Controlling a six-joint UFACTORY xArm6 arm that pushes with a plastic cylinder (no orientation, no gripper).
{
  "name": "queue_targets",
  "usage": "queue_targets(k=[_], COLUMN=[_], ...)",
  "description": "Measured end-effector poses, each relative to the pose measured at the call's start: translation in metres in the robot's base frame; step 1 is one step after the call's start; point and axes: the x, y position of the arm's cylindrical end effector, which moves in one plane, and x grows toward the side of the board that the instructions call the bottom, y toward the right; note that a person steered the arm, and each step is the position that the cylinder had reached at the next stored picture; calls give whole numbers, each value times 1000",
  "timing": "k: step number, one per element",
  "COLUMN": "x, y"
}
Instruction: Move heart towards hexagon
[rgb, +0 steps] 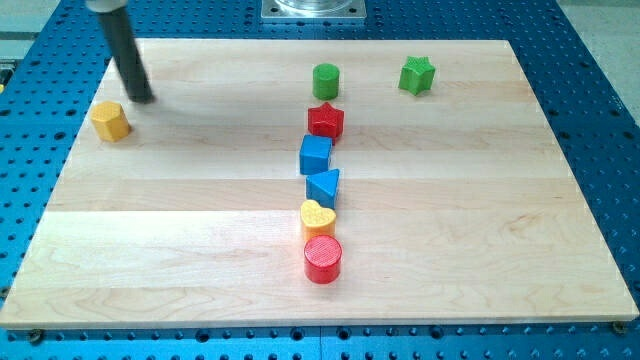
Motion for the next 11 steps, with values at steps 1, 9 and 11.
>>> queue_targets(k=[1,9,11], x=[51,306,271], y=[-15,283,318])
